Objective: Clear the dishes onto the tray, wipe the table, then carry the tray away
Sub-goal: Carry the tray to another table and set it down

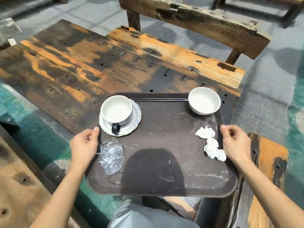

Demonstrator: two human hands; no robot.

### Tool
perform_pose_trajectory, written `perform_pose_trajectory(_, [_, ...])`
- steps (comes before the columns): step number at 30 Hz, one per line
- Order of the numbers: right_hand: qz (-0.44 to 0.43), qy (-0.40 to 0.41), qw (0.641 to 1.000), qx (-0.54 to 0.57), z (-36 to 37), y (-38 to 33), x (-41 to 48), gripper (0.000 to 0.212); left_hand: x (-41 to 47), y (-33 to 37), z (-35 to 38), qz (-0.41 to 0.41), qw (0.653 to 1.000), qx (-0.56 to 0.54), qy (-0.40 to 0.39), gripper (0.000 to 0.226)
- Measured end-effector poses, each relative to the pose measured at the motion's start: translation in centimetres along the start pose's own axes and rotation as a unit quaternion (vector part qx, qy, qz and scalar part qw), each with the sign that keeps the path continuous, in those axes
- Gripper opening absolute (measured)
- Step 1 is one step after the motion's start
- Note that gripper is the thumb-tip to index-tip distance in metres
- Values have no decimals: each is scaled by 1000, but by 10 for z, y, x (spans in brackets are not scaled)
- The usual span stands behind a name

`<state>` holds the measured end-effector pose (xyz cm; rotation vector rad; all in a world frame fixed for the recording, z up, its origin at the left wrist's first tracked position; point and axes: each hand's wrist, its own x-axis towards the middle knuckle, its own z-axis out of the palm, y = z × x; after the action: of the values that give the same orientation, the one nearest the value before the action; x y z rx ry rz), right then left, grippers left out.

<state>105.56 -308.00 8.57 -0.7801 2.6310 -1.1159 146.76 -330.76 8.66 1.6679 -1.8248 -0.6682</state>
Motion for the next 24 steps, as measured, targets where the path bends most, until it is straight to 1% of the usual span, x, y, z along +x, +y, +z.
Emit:
perform_pose_trajectory(7, [79, 69, 995, 6, 43, -34, -16, 18, 115, -2, 8, 59, 995, -4, -81, 53])
perform_pose_trajectory(12, [125, 115, 985, -1, 71, -40, -37, 19, 169, -11, 33, 94, 988, -7, -123, 50])
perform_pose_trajectory(17, [159, 149, 976, -12, 94, -24, -48, 20, 186, -25, 73, 126, 981, -13, -150, 51])
perform_pose_trajectory(24, [164, 168, 972, -23, 125, 23, -63, 19, 178, -57, 132, 131, 974, -31, -181, 45])
